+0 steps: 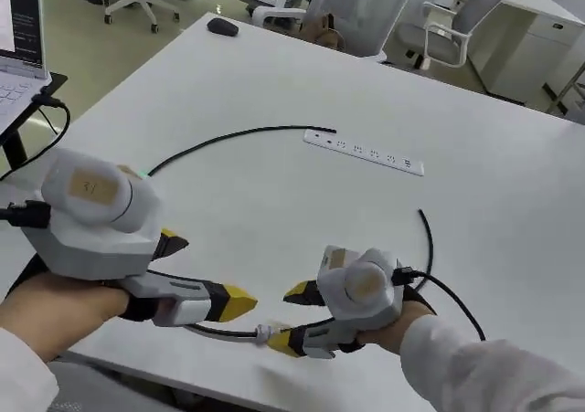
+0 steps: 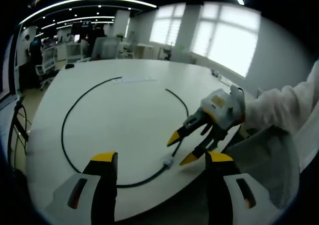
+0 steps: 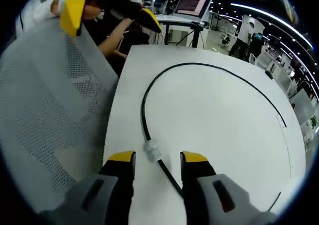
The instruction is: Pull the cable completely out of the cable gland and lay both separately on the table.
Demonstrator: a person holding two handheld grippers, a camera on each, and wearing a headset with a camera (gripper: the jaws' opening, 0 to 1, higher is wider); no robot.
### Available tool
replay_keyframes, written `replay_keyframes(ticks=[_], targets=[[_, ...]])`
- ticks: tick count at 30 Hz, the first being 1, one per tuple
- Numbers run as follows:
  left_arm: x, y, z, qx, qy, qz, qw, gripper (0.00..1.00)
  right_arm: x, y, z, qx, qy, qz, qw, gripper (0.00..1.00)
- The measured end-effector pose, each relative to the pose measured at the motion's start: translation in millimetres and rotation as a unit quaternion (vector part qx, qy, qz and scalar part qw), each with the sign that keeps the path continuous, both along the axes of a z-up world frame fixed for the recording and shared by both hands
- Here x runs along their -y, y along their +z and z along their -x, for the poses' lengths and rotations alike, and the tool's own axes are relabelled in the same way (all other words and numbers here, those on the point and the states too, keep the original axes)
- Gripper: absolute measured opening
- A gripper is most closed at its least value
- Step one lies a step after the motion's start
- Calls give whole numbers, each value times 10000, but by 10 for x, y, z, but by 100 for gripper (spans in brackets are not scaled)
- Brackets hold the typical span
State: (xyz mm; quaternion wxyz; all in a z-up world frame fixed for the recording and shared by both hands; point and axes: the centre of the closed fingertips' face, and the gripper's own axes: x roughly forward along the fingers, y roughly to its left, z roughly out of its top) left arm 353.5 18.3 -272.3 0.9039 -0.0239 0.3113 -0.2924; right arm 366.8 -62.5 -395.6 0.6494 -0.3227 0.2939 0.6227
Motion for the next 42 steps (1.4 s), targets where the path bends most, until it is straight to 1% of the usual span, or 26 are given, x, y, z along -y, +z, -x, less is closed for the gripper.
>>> replay_keyframes(ticks=[1,3,4,5,6,7,9,11,12,13,15,17,18,20,22,23,24,28,32,37,39,40,42], targets=[[5,-5,5,-13,-11,-12,10000,73,42,-48,-25,61,44,112,9999,32],[22,-28,17,-58,-51,-53,10000,73,87,-134,-71,67,59,229,9997,23],[23,-35,18,-68,-58,-68,9999,73,91,-158,-76,58,61,240,9997,19],[22,-43,19,-81,-67,-80,9999,73,91,-164,-73,52,79,242,9997,17],[22,-47,19,-88,-70,-82,9999,72,86,-150,-61,57,90,249,9996,17],[26,-57,25,-114,-82,-93,9999,72,83,-166,-56,59,116,272,9995,16],[36,-76,37,-149,-124,-123,9997,72,78,-209,-36,180,278,368,9988,15],[51,-91,45,-167,-172,-157,9996,72,62,-239,-20,247,327,399,9984,15],[56,-96,48,-173,-195,-171,9995,72,24,-230,-11,196,331,281,9989,14],[58,-98,48,-177,-205,-177,9995,72,40,-236,-24,189,262,317,9990,13],[62,-101,55,-186,-215,-186,9994,72,35,-236,-33,194,232,313,9991,11],[64,-105,62,-200,-222,-203,9993,72,33,-233,-19,190,291,304,9989,10],[63,-104,63,-198,-222,-212,9993,72,36,-235,10,136,355,332,9987,9],[60,-99,63,-188,-213,-213,9994,72,31,-241,24,109,377,325,9987,5],[51,-102,61,-194,-188,-214,9994,72,18,-257,29,114,359,306,9988,5],[44,-101,60,-192,-171,-218,9994,72,12,-266,34,196,423,283,9985,5],[39,-100,58,-192,-159,-218,9995,71,9,-255,41,217,401,273,9986,4],[23,-97,51,-188,-116,-218,9995,71,24,-241,79,201,338,243,9989,3],[18,-98,54,-186,-117,-229,9995,71,33,-158,95,168,237,112,9995,3],[23,-91,53,-167,-131,-233,9995,71,48,40,50,262,151,-111,9995,2],[30,-93,61,-165,-157,-257,9994,71,52,137,19,314,97,-242,9992,2],[36,-94,66,-163,-181,-278,9993,71,61,204,11,322,41,-349,9989,2],[49,-87,70,-138,-216,-301,9992,71,82,297,10,390,38,-432,9983,2]])
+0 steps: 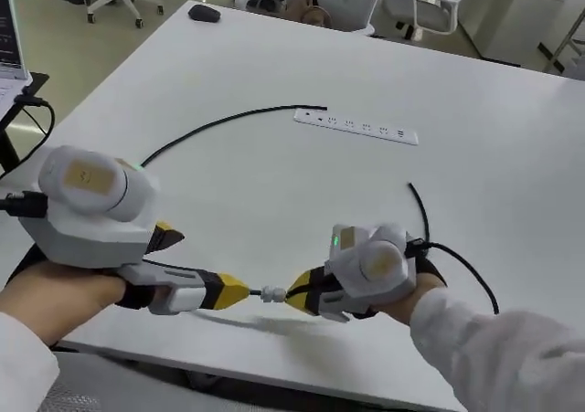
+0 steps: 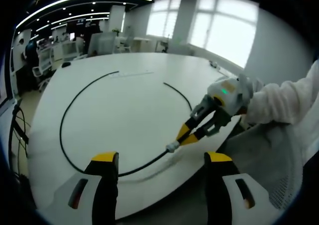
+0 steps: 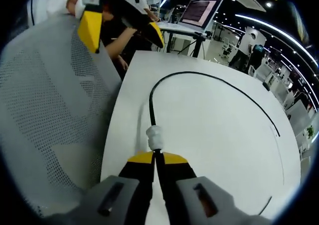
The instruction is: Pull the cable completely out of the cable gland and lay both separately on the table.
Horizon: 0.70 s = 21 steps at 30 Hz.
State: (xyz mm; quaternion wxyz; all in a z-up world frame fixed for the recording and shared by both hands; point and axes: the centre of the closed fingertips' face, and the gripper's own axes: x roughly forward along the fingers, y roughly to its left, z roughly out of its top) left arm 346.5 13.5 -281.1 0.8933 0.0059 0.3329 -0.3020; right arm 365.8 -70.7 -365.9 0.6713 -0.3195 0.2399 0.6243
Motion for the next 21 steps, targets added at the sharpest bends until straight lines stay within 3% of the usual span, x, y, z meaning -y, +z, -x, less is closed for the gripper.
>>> replay_keyframes(ticks=[5,7,13,15,19,21], targets=[[50,31,-9,154,-213,-73,9996,68,26,223,29,211,75,-215,9995,2],[138,39,-17,262,-517,-134,9982,67,37,328,42,270,84,-338,9990,2],[403,35,-78,662,-1440,-377,9866,62,77,568,76,469,91,-610,9970,2],[484,68,-121,847,-1641,-322,9823,59,85,654,99,554,138,-713,9958,2],[634,126,-152,1022,-1883,-29,9768,49,99,819,140,651,172,-933,9934,2],[715,160,-152,1184,-2057,74,9714,44,108,907,177,734,218,-1004,9920,2]])
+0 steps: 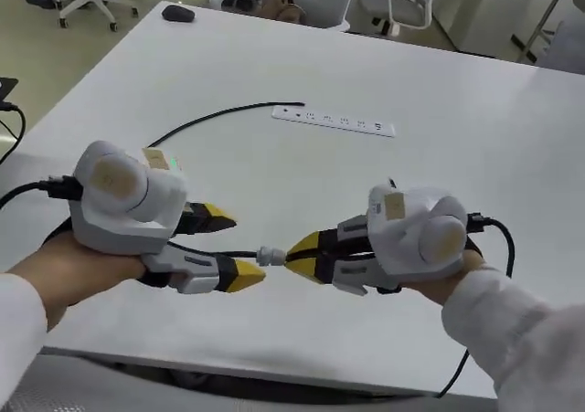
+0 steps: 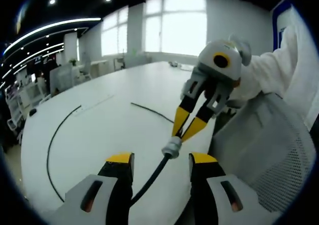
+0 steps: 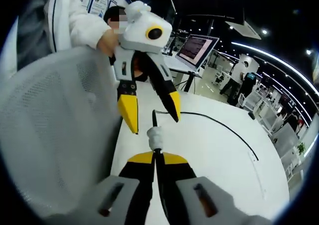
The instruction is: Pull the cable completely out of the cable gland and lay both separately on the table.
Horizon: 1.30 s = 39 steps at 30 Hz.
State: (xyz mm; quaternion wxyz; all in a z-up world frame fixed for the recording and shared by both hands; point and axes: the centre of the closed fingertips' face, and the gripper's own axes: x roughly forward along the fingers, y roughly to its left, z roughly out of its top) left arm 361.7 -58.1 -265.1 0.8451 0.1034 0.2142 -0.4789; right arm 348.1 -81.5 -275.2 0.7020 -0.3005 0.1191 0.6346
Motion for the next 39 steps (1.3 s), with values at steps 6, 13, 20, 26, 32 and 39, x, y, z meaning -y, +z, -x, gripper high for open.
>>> replay_keyframes(ticks=[6,13,20,26,32,39], targets=[[172,204,121,124,-397,563,9975,26,28,229,88,242,141,-240,9993,2],[234,282,209,339,-637,596,9956,17,98,377,155,415,336,-367,9979,3],[248,391,253,541,-685,607,9943,16,162,458,177,441,398,-473,9971,3],[218,460,254,402,-639,879,9933,16,265,505,200,384,312,-599,9970,3],[186,548,210,250,-480,1224,9910,16,451,511,133,334,94,-650,9973,3],[213,568,240,459,-592,1097,9911,16,502,446,136,-281,-75,-774,9966,4]])
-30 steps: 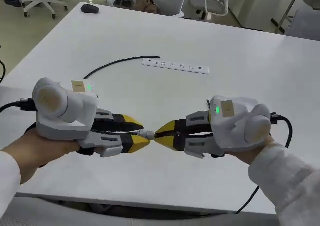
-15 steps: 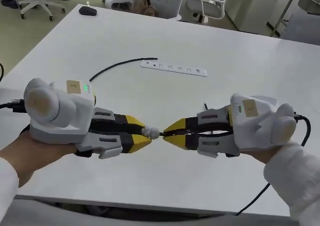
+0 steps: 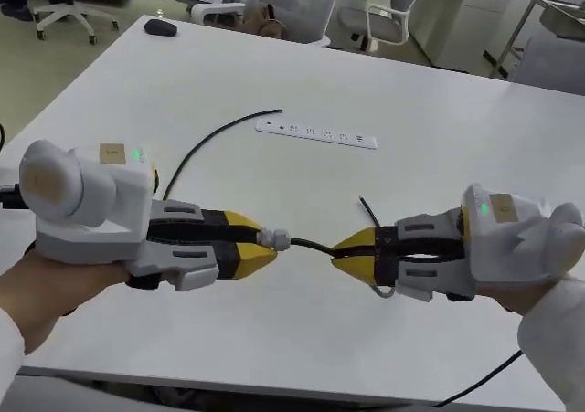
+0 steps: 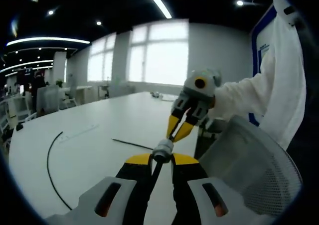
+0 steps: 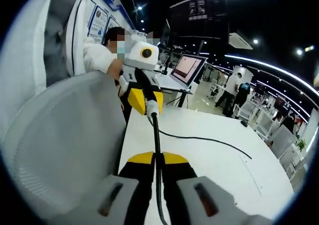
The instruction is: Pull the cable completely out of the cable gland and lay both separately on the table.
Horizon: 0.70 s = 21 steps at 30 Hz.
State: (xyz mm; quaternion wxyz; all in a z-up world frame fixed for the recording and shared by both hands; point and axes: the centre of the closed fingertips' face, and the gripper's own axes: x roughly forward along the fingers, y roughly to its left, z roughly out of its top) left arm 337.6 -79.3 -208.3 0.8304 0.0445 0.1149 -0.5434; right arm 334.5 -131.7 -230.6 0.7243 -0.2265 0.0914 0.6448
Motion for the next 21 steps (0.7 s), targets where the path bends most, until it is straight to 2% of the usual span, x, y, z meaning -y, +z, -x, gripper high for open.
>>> replay_keyframes(ticks=[1,2,3,4,5,6,8,9,11,13,15,16,17,18,19,20,21], targets=[[0,5,4,28,-5,-10,10000,16,3,-8,14,-105,-2,-9,9999,4],[-2,12,7,56,-15,-16,10000,16,-1,9,38,-352,21,-124,9993,7],[-5,22,7,74,-14,-2,10000,16,-17,51,45,-407,57,-265,9988,10],[-10,42,5,88,-9,43,10000,16,-35,125,51,-558,74,-495,9972,14],[-14,60,3,100,-5,86,9999,16,-54,178,68,-813,54,-661,9945,20],[-18,87,7,99,-24,159,9998,16,-77,232,86,-1243,-16,-801,9890,24],[-4,121,17,131,-53,236,9996,16,-128,335,89,-1668,-10,-1089,9799,29],[3,133,21,153,-71,259,9995,16,-170,401,98,-1921,4,-1255,9733,30],[24,158,44,173,-135,317,9993,16,-247,481,82,-2085,10,-1428,9675,31],[41,182,72,204,-215,368,9989,16,-326,564,78,-2333,35,-1662,9581,33],[45,202,81,211,-234,420,9986,16,-368,592,82,-2448,131,-1753,9535,29],[44,213,83,220,-237,440,9985,16,-378,586,65,-2459,115,-1755,9532,26],[42,231,87,267,-245,455,9983,16,-389,590,70,-2565,110,-1787,9498,23],[38,244,83,318,-230,451,9982,16,-407,603,107,-2868,147,-1822,9404,21],[30,270,76,419,-200,450,9979,16,-417,616,131,-3063,171,-1850,9336,21],[28,287,75,487,-195,450,9976,16,-426,622,140,-3178,173,-1872,9293,21],[29,310,75,575,-190,454,9971,16,-431,617,128,-3199,145,-1875,9286,21]])
